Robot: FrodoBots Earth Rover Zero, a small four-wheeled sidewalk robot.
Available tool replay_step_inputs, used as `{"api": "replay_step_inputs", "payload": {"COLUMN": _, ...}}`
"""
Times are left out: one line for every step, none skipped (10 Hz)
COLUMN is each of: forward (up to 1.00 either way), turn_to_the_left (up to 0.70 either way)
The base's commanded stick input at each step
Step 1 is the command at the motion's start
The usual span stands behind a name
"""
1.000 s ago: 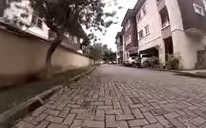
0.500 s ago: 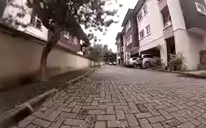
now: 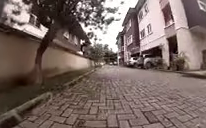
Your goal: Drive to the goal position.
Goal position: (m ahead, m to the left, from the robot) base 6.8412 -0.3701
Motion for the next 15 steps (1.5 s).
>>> {"api": "replay_step_inputs", "payload": {"forward": 0.50, "turn_to_the_left": -0.18}}
{"api": "replay_step_inputs", "payload": {"forward": 0.50, "turn_to_the_left": -0.38}}
{"api": "replay_step_inputs", "payload": {"forward": 0.50, "turn_to_the_left": 0.00}}
{"api": "replay_step_inputs", "payload": {"forward": 0.50, "turn_to_the_left": 0.00}}
{"api": "replay_step_inputs", "payload": {"forward": 0.50, "turn_to_the_left": 0.00}}
{"api": "replay_step_inputs", "payload": {"forward": 0.50, "turn_to_the_left": 0.00}}
{"api": "replay_step_inputs", "payload": {"forward": 0.50, "turn_to_the_left": 0.00}}
{"api": "replay_step_inputs", "payload": {"forward": 0.50, "turn_to_the_left": 0.00}}
{"api": "replay_step_inputs", "payload": {"forward": 0.50, "turn_to_the_left": 0.00}}
{"api": "replay_step_inputs", "payload": {"forward": 0.50, "turn_to_the_left": 0.00}}
{"api": "replay_step_inputs", "payload": {"forward": 0.50, "turn_to_the_left": 0.00}}
{"api": "replay_step_inputs", "payload": {"forward": 0.50, "turn_to_the_left": 0.00}}
{"api": "replay_step_inputs", "payload": {"forward": 0.50, "turn_to_the_left": 0.00}}
{"api": "replay_step_inputs", "payload": {"forward": 0.50, "turn_to_the_left": 0.00}}
{"api": "replay_step_inputs", "payload": {"forward": 0.50, "turn_to_the_left": 0.00}}
